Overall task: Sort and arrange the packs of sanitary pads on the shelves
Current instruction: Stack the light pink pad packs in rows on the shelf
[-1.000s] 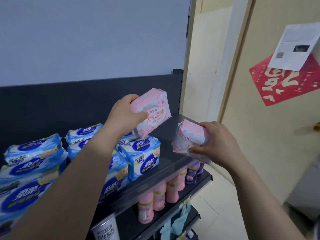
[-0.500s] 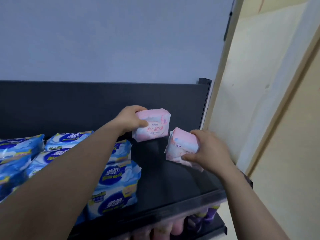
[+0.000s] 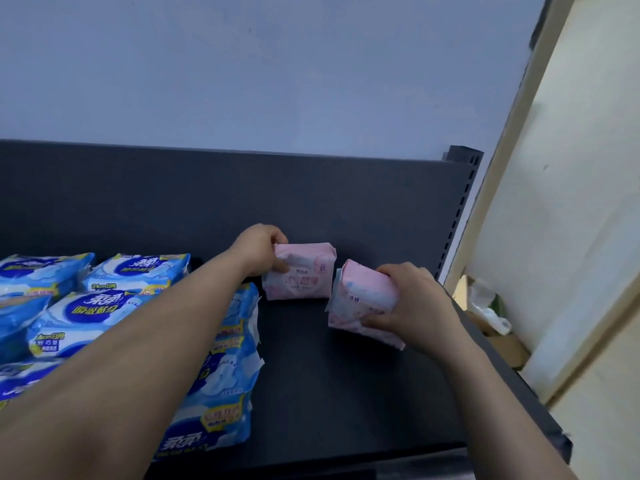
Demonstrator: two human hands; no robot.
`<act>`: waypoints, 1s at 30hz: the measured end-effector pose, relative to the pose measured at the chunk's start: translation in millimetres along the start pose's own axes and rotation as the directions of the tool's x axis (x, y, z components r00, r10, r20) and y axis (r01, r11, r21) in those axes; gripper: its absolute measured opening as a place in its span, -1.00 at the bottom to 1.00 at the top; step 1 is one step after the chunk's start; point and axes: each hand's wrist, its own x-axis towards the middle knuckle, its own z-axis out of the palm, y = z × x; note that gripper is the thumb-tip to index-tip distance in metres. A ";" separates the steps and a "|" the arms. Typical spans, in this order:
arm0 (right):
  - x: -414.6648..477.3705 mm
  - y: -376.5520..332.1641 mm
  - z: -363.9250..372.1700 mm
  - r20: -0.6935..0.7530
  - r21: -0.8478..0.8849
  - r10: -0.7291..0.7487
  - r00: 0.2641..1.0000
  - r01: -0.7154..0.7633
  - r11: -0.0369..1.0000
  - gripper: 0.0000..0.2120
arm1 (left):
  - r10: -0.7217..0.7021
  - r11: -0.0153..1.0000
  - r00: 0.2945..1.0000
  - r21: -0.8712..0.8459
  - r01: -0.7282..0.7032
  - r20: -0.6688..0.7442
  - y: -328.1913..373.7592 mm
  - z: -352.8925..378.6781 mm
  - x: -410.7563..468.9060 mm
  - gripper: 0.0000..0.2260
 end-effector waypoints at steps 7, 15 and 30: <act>9.1 -2.1 15.3 0.028 0.022 -0.023 0.999 0.023 1.000 -0.36 | 0.045 0.993 0.999 0.106 -0.045 0.001 -4.1 1.9 5.5 -0.59; 14.8 -16.7 25.2 0.044 -0.024 -0.108 0.993 0.109 0.994 -0.38 | 0.074 0.991 0.995 0.107 -0.082 0.070 -7.3 -2.8 -1.6 -0.48; 38.6 -52.7 52.3 0.096 -0.053 -0.268 0.959 0.274 0.960 -0.36 | 0.101 0.967 0.988 0.245 -0.070 -0.116 -1.5 -50.7 -88.8 -0.73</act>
